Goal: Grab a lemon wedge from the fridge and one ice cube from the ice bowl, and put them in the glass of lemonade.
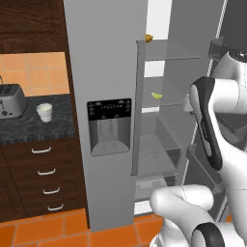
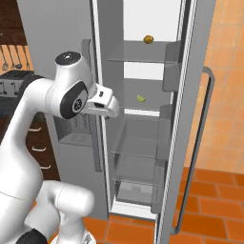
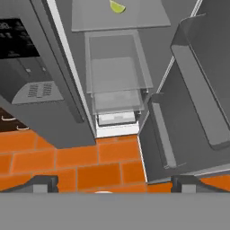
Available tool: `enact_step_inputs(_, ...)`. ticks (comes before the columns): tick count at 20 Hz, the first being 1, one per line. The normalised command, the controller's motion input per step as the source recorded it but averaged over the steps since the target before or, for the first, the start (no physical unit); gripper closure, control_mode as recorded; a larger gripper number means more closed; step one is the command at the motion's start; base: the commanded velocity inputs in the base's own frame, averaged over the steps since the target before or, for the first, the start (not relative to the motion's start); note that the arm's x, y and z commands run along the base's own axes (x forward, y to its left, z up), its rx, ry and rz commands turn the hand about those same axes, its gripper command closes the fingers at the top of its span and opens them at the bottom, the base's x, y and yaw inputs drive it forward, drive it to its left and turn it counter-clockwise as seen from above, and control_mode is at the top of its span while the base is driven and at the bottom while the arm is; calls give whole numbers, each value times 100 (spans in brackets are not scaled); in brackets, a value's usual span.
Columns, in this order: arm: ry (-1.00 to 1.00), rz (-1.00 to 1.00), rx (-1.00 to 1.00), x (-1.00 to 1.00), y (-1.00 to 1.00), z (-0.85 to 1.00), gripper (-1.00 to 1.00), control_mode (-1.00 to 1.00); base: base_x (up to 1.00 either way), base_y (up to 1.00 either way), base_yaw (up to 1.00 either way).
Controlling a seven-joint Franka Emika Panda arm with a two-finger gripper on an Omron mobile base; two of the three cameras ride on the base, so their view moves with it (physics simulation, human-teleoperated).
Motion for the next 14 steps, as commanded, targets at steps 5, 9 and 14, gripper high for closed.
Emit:
enact_step_inputs(5, -24, 0, 7, -10, 3, -81, -100, -100, 0, 0, 0)
enact_step_inputs(9, -16, 0, 0, -1, 1, -9, -100, -100, 0, 0, 0)
enact_step_inputs(14, 0, 0, 0, -2, 0, -6, -100, -100, 0, 0, 0)
